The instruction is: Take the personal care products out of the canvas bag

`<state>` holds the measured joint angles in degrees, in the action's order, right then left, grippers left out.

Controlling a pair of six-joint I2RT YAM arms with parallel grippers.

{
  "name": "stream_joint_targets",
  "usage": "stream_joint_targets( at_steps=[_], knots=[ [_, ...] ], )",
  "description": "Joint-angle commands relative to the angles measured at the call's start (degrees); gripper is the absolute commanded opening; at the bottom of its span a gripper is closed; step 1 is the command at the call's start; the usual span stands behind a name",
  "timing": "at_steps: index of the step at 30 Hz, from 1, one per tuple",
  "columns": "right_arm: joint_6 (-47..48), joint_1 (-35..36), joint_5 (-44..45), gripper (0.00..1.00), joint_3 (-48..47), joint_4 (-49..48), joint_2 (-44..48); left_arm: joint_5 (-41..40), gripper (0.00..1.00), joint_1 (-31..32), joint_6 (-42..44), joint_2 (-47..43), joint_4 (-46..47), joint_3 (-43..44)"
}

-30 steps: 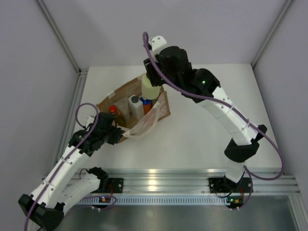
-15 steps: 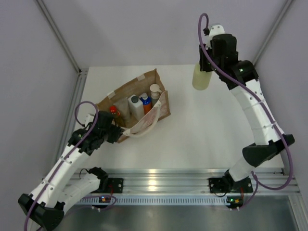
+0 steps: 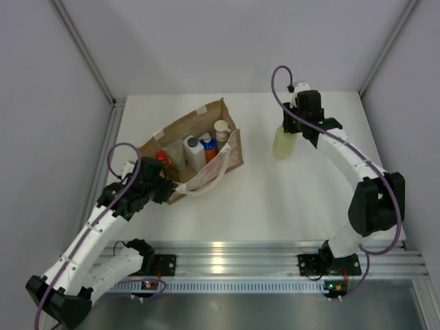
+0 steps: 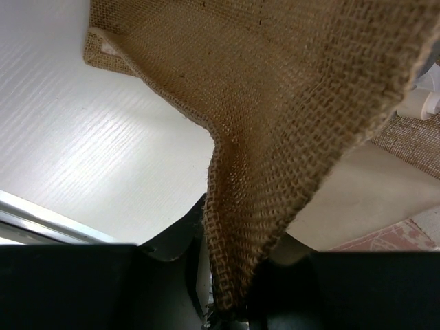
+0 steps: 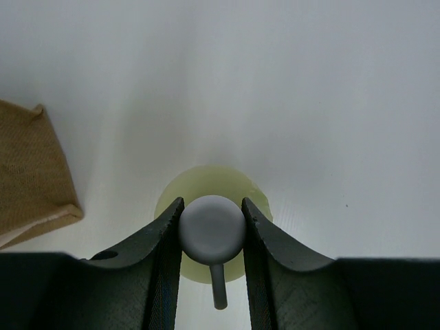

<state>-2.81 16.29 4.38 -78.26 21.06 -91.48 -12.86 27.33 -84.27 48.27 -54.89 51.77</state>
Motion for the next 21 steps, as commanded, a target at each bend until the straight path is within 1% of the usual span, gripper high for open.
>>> stream_joint_targets(
  at_steps=[1, 8, 9, 10, 11, 12, 13, 14, 15, 18, 20, 21],
  knots=[
    [-1.1, -0.9, -3.3, 0.0, 1.3, -23.7, 1.1, -0.1, 0.26, 0.0, 1.0, 0.2, -2.2, 2.0],
    [-0.3, -0.2, -1.6, 0.0, 2.1, -22.1, -2.7, -0.7, 0.26, 0.0, 1.0, 0.0, -2.2, 2.4],
    [0.1, 0.1, -0.7, 0.05, 2.2, -21.5, -3.0, -0.8, 0.26, 0.0, 1.1, -0.2, -2.2, 2.4],
    [0.3, 0.3, -0.5, 0.16, 2.4, -21.2, -3.0, -0.9, 0.26, 0.0, 1.1, -0.4, -2.2, 2.2],
    [0.6, 0.7, -0.3, 0.52, 2.2, -21.1, -3.0, -1.2, 0.26, 0.0, 1.1, -0.5, -2.2, 1.9],
    [0.8, 0.9, 0.4, 0.58, 1.9, -19.4, -3.2, -1.3, 0.26, 0.1, 1.0, -0.5, -2.2, 1.8],
    [0.9, 1.1, 0.9, 0.61, 0.9, -17.5, -3.2, -1.4, 0.26, 0.1, 1.0, -0.6, -2.2, 1.7],
    [0.8, 1.3, 1.2, 0.67, 0.4, -16.4, -3.2, -1.4, 0.26, 0.0, 1.0, -0.6, -2.1, 1.5],
    [0.7, 1.3, 1.5, 0.7, 0.0, -15.6, -3.1, -1.4, 0.26, 0.1, 1.1, -0.7, -2.2, 1.4],
    [-0.3, 1.5, 1.6, 0.73, -3.0, -12.0, -1.6, -1.3, 0.26, 0.0, 1.1, -0.5, -2.2, 1.4],
    [-2.3, 2.4, 1.3, 0.73, -7.4, -8.1, 0.4, -1.2, 0.26, 0.0, 1.4, -0.3, -2.2, 1.4],
    [-3.0, 3.1, -0.9, 0.73, -8.9, -6.9, 1.0, -1.1, 0.26, 0.1, 1.6, -0.4, -2.1, 1.5]
  ],
)
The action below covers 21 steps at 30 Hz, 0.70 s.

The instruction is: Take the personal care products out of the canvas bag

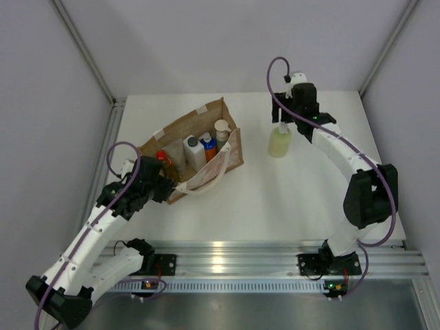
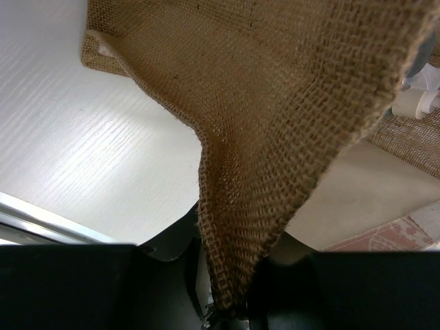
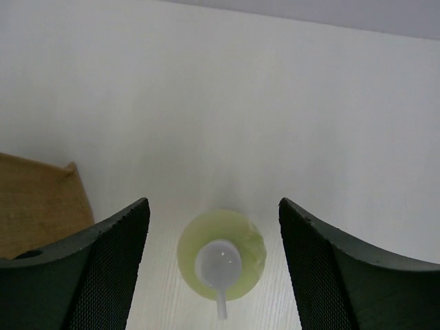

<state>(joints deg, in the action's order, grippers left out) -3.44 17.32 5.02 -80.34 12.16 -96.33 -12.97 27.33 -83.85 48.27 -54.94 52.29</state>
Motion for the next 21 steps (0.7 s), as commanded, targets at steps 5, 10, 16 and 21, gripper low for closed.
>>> stream_joint_targets(
  at_steps=[5, 10, 16, 21],
  knots=[
    [-0.8, 17.8, -2.7, 0.73, -17.9, 9.3, 7.1, -0.7, 0.27, 0.0, 2.0, 0.5, -2.2, 1.0],
    [-1.1, 28.5, -2.2, 0.68, -22.9, 13.2, 2.4, -1.0, 0.27, 0.0, 5.3, 2.6, -2.2, 2.7],
    [-0.2, 35.9, 1.4, 0.65, -27.5, 16.1, -5.8, -2.5, 0.34, 0.0, 6.6, 3.3, -2.2, 4.8],
    [-2.0, 36.6, 1.9, 0.62, -36.5, 23.1, -14.7, -3.2, 0.33, 0.1, 7.0, 3.1, -2.2, 5.3]
  ],
)
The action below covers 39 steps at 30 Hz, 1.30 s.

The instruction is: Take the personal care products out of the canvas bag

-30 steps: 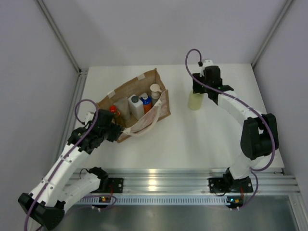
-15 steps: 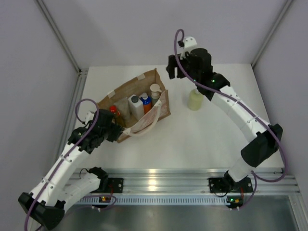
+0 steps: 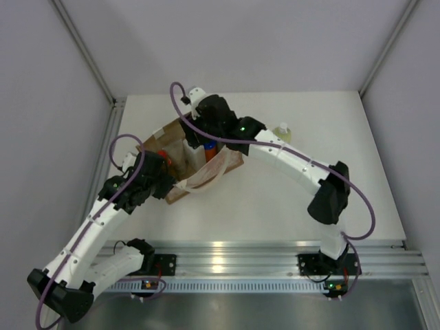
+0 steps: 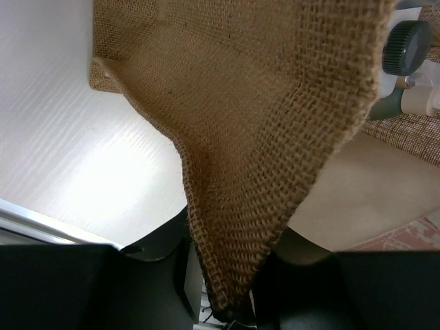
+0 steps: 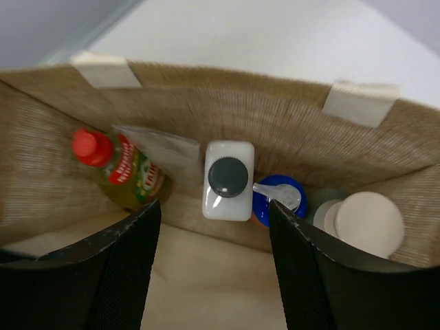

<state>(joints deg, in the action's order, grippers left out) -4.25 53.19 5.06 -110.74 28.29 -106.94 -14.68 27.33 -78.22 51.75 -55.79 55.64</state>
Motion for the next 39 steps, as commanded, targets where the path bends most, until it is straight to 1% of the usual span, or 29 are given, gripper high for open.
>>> stream_joint_targets(
  at_steps=[1, 3, 7, 13, 17, 24, 28, 33, 39],
  knots=[
    [-1.2, 0.8, 2.1, 0.61, -7.2, 9.1, -6.6, -1.4, 0.33, 0.0, 1.1, -0.7, -1.3, 1.8],
    [-1.1, 0.8, 2.8, 0.6, -9.4, 10.3, -8.3, -1.0, 0.32, 0.0, 1.1, -0.9, -1.3, 1.2],
    [-0.7, 0.8, 3.1, 0.59, -10.4, 10.9, -10.3, -0.2, 0.3, 0.0, 1.2, -1.2, -1.3, 0.2],
    [0.1, 0.8, 3.1, 0.58, -10.2, 11.4, -12.9, 1.0, 0.29, 0.1, 1.1, -2.1, -1.3, -1.5],
    [0.7, 0.6, 3.4, 0.58, -11.7, 11.4, -15.2, 1.1, 0.3, 0.0, 1.6, -2.2, -1.3, -1.3],
    [1.5, -0.6, 2.9, 0.63, -16.2, 11.3, -19.8, 1.3, 0.31, 0.0, 2.2, -1.7, -1.3, -0.6],
    [1.6, -1.5, 1.0, 0.63, -18.6, 11.3, -21.8, 1.3, 0.31, 0.0, 2.4, -1.6, -1.3, -0.6],
    [2.2, -2.1, -1.6, 0.62, -19.3, 11.3, -24.7, 0.9, 0.32, 0.1, 2.6, -1.8, -1.3, -0.2],
    [2.5, -2.1, -1.0, 0.58, -19.9, 11.0, -26.7, 0.4, 0.33, 0.1, 3.0, -1.9, -1.3, 0.3]
  ],
)
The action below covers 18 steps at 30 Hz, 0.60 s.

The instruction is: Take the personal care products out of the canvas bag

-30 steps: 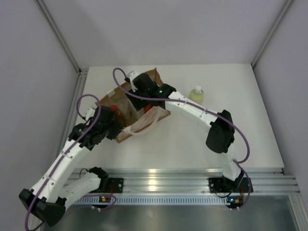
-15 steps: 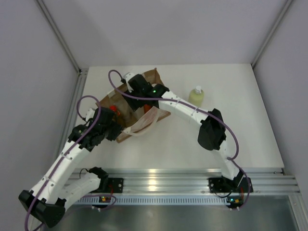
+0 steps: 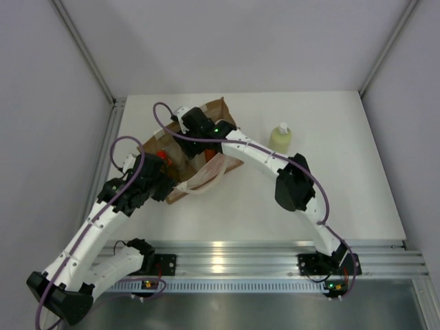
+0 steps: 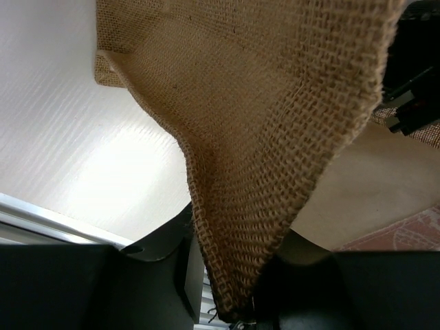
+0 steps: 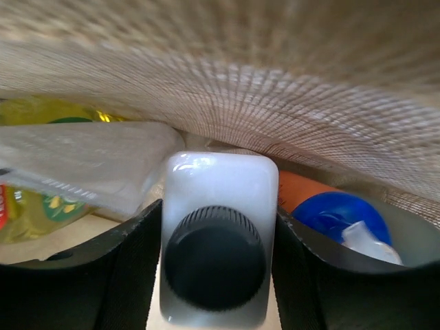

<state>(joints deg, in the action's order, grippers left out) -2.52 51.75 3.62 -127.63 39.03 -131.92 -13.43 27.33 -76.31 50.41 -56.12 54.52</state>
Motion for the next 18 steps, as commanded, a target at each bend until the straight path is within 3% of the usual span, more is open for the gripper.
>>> stream_joint_targets(
  at_steps=[1, 7, 11, 15, 18],
  knots=[
    [0.5, -0.7, 1.0, 0.57, -2.9, 0.2, -1.9, -0.9, 0.33, 0.0, 1.3, -0.5, -0.9, 1.5],
    [0.4, -0.6, 3.5, 0.5, -2.3, -0.1, -1.9, -1.2, 0.34, 0.0, 1.5, -0.1, -1.0, 2.0],
    [0.6, -0.7, 3.7, 0.36, -2.2, -0.7, -2.6, -1.1, 0.34, 0.0, 1.9, 0.1, -1.0, 2.2],
    [0.4, -0.7, 2.8, 0.08, -2.2, -1.1, -1.5, -1.2, 0.34, 0.1, 1.8, 0.0, -1.0, 2.2],
    [0.0, -0.7, 2.5, 0.01, -2.3, -1.6, 1.0, -1.3, 0.34, 0.1, 1.5, -0.1, -1.0, 2.2]
  ],
)
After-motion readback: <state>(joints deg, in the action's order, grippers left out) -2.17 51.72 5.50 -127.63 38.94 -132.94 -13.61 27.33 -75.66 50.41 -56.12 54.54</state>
